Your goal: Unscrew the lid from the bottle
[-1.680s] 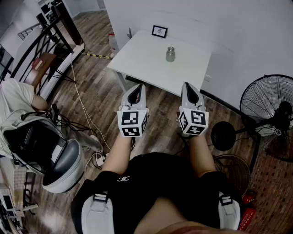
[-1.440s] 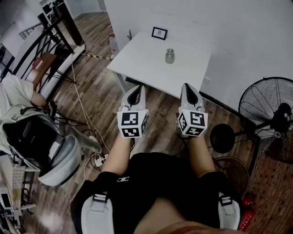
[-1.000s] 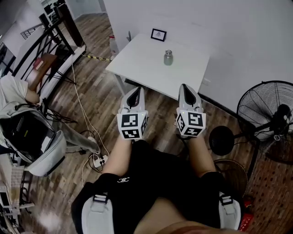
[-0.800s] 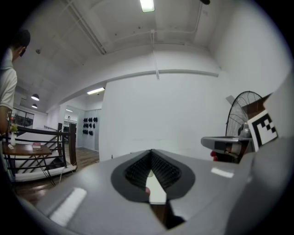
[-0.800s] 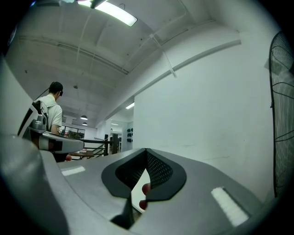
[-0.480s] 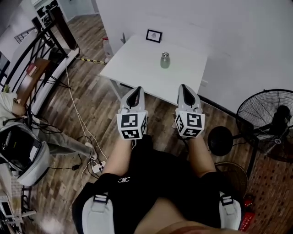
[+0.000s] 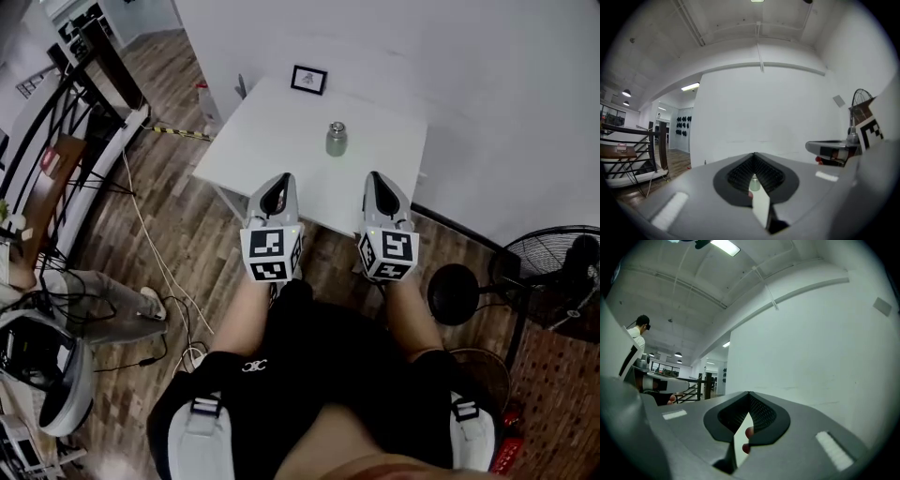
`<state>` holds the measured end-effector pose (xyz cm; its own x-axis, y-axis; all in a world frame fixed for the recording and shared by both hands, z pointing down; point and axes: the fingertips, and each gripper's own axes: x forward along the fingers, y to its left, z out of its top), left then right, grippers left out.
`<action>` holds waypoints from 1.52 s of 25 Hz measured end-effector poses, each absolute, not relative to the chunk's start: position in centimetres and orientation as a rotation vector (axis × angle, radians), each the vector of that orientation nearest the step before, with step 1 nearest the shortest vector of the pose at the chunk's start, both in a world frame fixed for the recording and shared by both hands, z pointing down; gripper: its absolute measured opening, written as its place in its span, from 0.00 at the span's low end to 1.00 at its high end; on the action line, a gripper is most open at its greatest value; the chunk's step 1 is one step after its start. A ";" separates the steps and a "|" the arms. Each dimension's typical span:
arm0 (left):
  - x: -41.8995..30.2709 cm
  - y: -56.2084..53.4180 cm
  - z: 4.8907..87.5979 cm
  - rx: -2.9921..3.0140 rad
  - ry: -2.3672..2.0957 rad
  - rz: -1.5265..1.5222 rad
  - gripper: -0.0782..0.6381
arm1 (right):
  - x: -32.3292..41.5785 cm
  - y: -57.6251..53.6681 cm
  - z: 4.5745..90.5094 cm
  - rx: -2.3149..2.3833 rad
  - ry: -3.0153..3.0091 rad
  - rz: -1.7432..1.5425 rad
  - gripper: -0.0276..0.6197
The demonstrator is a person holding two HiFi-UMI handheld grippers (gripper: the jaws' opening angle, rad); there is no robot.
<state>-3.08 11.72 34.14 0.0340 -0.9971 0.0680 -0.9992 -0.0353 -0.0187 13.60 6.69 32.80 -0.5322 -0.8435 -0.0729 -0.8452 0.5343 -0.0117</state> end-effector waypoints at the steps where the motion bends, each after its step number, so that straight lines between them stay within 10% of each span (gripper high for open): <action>1: -3.6 10.3 34.1 2.241 -2.148 0.098 0.18 | 13.1 5.5 32.8 -1.491 2.689 0.035 0.04; 38: -9.4 -11.4 40.7 2.593 -1.562 0.240 0.18 | 5.7 -10.9 37.6 -1.785 2.589 0.117 0.04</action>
